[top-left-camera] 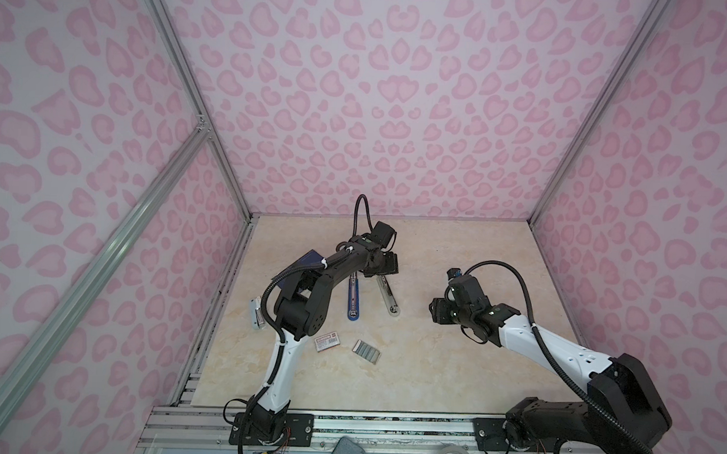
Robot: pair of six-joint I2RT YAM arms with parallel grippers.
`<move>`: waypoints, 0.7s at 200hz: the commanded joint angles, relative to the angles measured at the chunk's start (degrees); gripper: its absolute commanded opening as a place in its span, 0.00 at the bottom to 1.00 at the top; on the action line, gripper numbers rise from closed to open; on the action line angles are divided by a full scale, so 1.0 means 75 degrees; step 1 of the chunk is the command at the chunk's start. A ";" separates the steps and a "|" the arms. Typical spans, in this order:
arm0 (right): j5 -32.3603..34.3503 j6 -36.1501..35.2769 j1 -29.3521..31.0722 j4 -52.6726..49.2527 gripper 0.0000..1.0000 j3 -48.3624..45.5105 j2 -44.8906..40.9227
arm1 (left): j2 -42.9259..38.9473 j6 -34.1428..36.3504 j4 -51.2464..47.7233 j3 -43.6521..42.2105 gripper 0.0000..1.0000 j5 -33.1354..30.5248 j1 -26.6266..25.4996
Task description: Load the staples into the stapler
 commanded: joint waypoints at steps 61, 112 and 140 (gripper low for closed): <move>-0.0062 0.0314 -0.0722 0.0184 0.63 -0.0543 -0.0433 | 0.1168 0.1252 -0.1165 0.1942 0.69 0.1403 -0.0925; -0.0006 0.0365 -0.0892 0.0261 0.63 -0.0643 -0.0628 | -0.0394 0.1110 -0.0109 0.0079 0.71 -0.0035 -0.1047; -0.0133 0.0418 -0.0894 0.0308 0.63 -0.0635 -0.0528 | -0.0927 0.0689 0.0211 -0.0576 0.73 -0.0921 -0.0566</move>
